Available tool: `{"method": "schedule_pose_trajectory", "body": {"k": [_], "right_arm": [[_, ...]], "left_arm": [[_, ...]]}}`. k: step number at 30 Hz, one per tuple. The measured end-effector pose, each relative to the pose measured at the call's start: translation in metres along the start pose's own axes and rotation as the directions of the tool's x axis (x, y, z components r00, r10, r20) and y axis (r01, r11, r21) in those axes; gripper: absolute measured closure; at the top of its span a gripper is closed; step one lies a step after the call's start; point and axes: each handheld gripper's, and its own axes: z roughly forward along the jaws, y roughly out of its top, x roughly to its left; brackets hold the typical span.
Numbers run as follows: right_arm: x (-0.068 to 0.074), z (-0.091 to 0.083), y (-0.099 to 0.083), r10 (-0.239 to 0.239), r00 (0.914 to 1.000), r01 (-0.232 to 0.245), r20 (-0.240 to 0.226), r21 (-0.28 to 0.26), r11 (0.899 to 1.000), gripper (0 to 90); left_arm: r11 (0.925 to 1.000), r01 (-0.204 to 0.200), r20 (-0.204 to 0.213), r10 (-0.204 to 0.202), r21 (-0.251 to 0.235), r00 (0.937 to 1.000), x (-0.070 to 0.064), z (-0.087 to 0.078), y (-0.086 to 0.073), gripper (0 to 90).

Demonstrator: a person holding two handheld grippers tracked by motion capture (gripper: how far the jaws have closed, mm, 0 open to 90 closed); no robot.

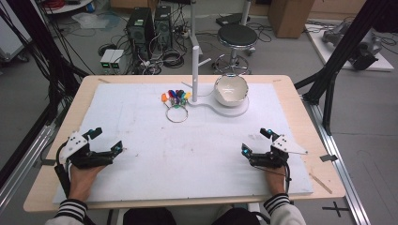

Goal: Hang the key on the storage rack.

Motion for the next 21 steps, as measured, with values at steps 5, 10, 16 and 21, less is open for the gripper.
{"method": "schedule_pose_trajectory", "body": {"k": [5, 10, 16, 21], "right_arm": [[0.000, 0.000, 0.000, -0.006, 1.0000, 0.006, -0.001, -0.002, 1.000, 0.9], [-0.001, 0.000, 0.000, -0.007, 1.0000, 0.007, 0.002, -0.004, 1.000, 0.9], [0.000, 0.000, 0.000, -0.007, 1.0000, 0.007, 0.000, -0.003, 1.000, 0.9], [0.000, 0.000, 0.000, -0.007, 1.0000, 0.007, 0.000, -0.002, 1.000, 0.9]], "left_arm": [[0.9989, -0.042, 0.036, 0.041, 0.021, 0.9985, 0.004, 0.008, 0.024, 1.7], [0.9948, -0.091, 0.075, 0.087, 0.046, 0.9933, 0.007, 0.023, 0.052, 1.7], [0.9855, -0.140, 0.142, 0.126, 0.095, 0.9818, 0.009, 0.045, 0.080, 1.7], [0.9766, -0.174, 0.187, 0.149, 0.126, 0.9709, 0.008, 0.064, 0.101, 1.7]]}}
